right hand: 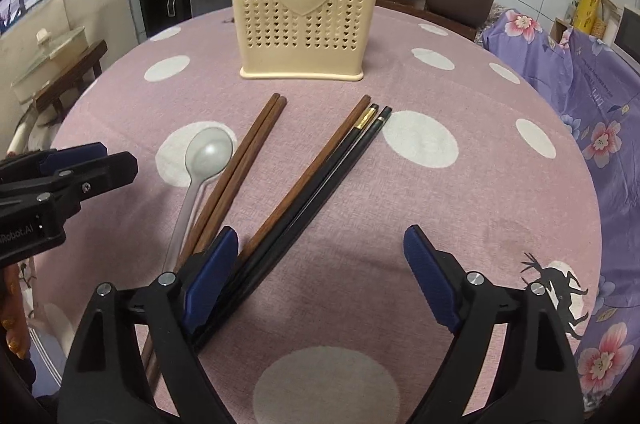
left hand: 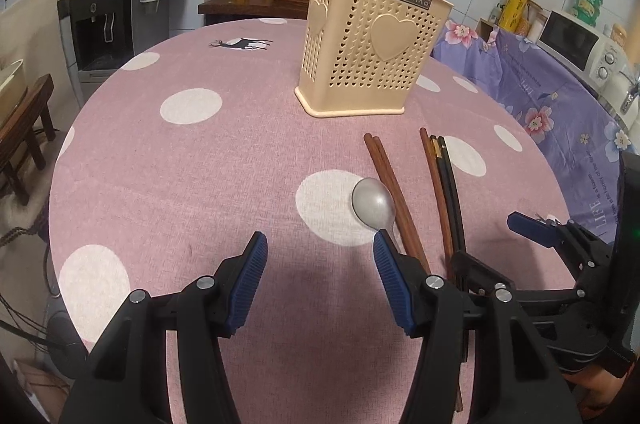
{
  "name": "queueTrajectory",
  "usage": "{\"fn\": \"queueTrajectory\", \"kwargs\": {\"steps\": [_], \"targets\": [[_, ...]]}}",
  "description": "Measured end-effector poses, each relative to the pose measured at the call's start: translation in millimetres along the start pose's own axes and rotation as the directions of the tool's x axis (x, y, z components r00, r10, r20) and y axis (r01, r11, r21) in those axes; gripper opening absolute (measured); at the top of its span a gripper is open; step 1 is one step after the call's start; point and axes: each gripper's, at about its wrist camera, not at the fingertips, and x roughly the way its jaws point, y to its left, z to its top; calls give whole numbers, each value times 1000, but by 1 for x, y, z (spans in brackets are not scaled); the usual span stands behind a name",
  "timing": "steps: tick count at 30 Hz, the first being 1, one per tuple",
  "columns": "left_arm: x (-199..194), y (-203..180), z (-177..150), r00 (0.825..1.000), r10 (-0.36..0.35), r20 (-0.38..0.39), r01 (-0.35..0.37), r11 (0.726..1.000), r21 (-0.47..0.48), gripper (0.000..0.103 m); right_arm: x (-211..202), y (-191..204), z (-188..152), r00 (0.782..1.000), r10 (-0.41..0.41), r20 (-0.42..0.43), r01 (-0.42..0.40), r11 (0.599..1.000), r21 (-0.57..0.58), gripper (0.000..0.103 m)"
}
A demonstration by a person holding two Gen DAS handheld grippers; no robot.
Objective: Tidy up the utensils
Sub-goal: 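Move the left tool to the white plastic spoon while the right tool approaches a black chopstick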
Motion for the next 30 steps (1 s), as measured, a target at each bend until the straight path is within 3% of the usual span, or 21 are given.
{"fn": "queueTrajectory", "kwargs": {"steps": [5, 8, 16, 23, 30], "targets": [[-1, -1, -6, 1000, 0, -15, 0, 1000, 7, 55, -8, -21, -12, 996, -89, -33, 87, 995, -40, 85], [1, -3, -7, 1000, 5, -20, -5, 1000, 11, 55, -19, -45, -19, 993, -113, -22, 113, 993, 18, 84], [15, -32, -5, 998, -14, -61, 18, 997, 70, 54, -22, -40, -18, 998, -57, 16, 56, 997, 46, 85], [28, -47, -9, 995, 62, -72, -53, 991, 125, 45, -17, -37, -20, 999, -42, 8, 42, 997, 58, 85], [29, -31, -1, 994, 73, -78, -64, 992, 112, 42, -16, -42, -18, 999, -36, 5, 35, 997, 74, 85]]}}
